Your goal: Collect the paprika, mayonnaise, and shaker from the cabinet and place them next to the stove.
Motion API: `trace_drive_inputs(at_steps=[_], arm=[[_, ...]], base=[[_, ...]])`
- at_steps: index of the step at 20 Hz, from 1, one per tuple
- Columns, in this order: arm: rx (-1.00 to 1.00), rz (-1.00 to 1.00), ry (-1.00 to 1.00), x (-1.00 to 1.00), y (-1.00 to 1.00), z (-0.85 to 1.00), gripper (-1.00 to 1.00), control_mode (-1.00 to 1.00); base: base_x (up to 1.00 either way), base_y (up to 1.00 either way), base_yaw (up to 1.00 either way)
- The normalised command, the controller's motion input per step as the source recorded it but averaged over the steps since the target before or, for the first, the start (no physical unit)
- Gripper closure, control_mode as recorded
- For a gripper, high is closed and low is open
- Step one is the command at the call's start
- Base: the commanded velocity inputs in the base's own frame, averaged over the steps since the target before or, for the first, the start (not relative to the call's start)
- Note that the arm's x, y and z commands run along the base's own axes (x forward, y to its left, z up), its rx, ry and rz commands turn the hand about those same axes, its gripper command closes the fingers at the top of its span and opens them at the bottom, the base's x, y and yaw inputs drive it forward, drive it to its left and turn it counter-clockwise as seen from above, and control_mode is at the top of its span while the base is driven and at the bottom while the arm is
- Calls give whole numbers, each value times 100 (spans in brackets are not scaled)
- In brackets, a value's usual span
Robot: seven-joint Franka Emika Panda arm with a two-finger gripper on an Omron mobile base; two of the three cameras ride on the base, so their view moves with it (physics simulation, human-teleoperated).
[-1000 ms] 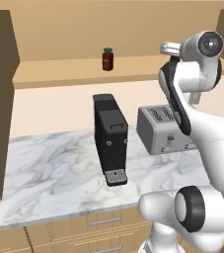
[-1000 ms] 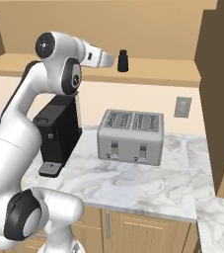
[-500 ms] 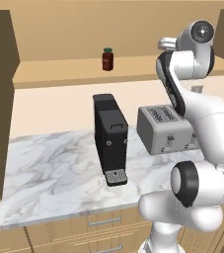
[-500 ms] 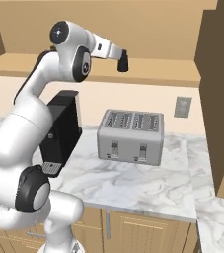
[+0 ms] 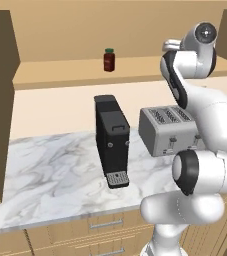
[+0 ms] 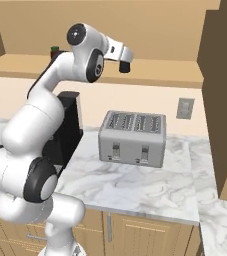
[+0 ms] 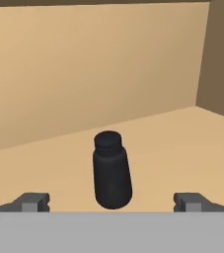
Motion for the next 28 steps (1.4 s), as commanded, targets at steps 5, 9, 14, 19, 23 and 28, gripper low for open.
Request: trace_drive_inputs(at_steps=[5,9,14,19,23,28], arm=[[0,0,0,14,-4,-20,-100,-100],[0,0,0,20,-5,-2,-100,-100],[0,0,0,25,-6,0,-100,-100],[0,-2,0,23,-30,0,-100,-100],[0,0,0,16,-7,-1,-100,-100],[0,0,0,5,0,-4,-100,-100]], base=[[0,0,0],[0,0,0],[0,0,0],[0,0,0],[0,0,0],[0,0,0]])
